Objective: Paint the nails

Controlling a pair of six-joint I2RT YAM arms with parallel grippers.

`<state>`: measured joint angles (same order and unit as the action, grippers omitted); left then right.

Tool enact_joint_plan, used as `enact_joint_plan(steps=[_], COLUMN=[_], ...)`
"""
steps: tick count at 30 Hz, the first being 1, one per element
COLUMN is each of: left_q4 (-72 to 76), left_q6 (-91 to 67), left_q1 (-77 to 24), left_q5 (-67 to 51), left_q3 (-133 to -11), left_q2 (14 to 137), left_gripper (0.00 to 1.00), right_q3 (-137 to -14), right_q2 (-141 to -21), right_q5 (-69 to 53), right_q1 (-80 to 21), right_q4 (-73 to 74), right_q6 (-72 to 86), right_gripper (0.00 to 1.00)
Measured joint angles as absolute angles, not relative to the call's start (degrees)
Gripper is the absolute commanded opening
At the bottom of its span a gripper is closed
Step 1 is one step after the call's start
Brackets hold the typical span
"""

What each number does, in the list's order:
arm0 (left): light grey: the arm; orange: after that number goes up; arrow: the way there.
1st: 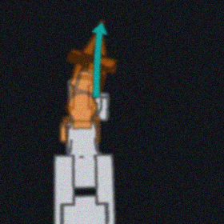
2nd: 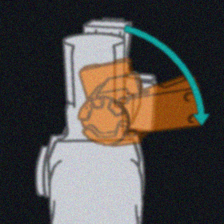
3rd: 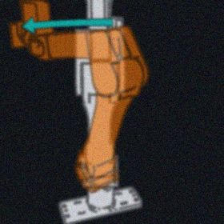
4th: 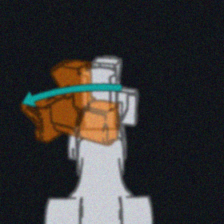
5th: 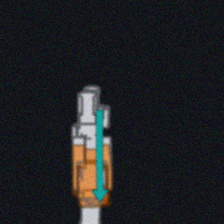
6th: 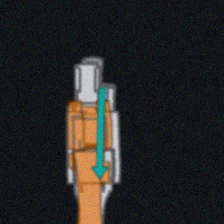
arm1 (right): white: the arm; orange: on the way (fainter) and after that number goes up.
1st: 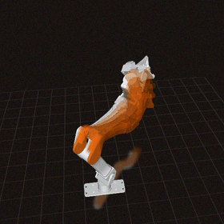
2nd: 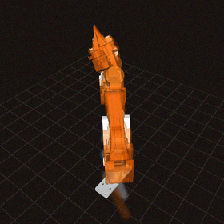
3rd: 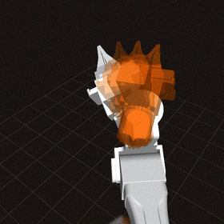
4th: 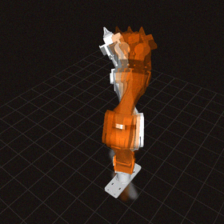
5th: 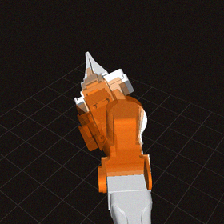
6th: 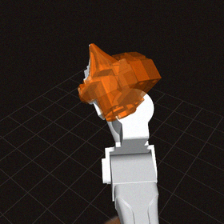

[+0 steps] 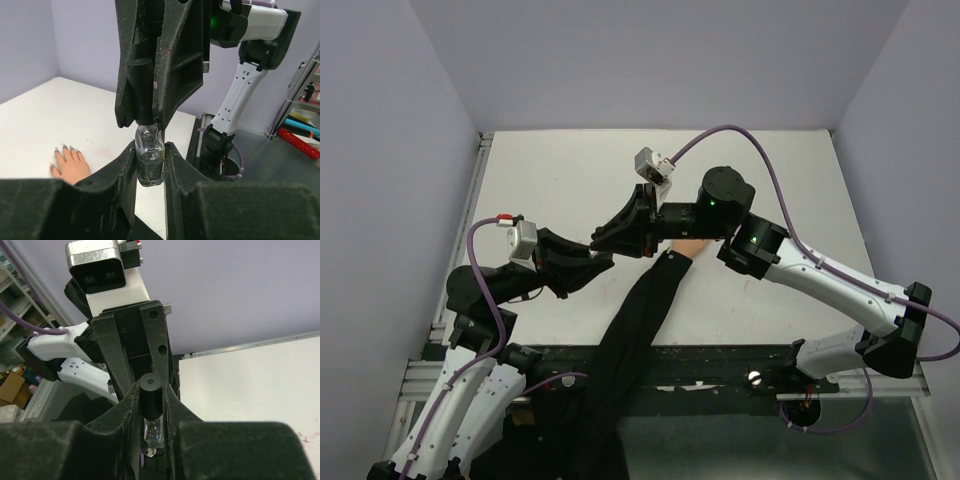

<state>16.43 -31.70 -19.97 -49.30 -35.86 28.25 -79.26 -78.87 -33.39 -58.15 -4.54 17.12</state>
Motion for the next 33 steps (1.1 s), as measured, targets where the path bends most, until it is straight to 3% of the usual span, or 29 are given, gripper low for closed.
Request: enact_joint_plan(steps=[20, 29, 33], left_q4=[17.1, 11.6, 6.4], left_q6=[-33.1, -29.7, -26.0], left_q1=[-19.6, -19.6, -19.6], left_q5=[-53.2, -48.3, -43.2], left_q3=[-34.2, -34.2, -34.4], left_q2=[29.8, 29.2, 28.1], left_gripper=[0.0, 0.0, 0.0], right_q3=[-77.0, -75.9, -73.5], right_q2=[-77.0, -74.9, -73.7], right_q5=[-36.1, -21.1, -16.1], right_q1=[-58.7, -57.3, -48.8], right_q4=[-8.8, -7.3, -6.8], right_q6=[16.6, 17.9, 20.8], right_gripper=[0.01, 0.01, 0.01])
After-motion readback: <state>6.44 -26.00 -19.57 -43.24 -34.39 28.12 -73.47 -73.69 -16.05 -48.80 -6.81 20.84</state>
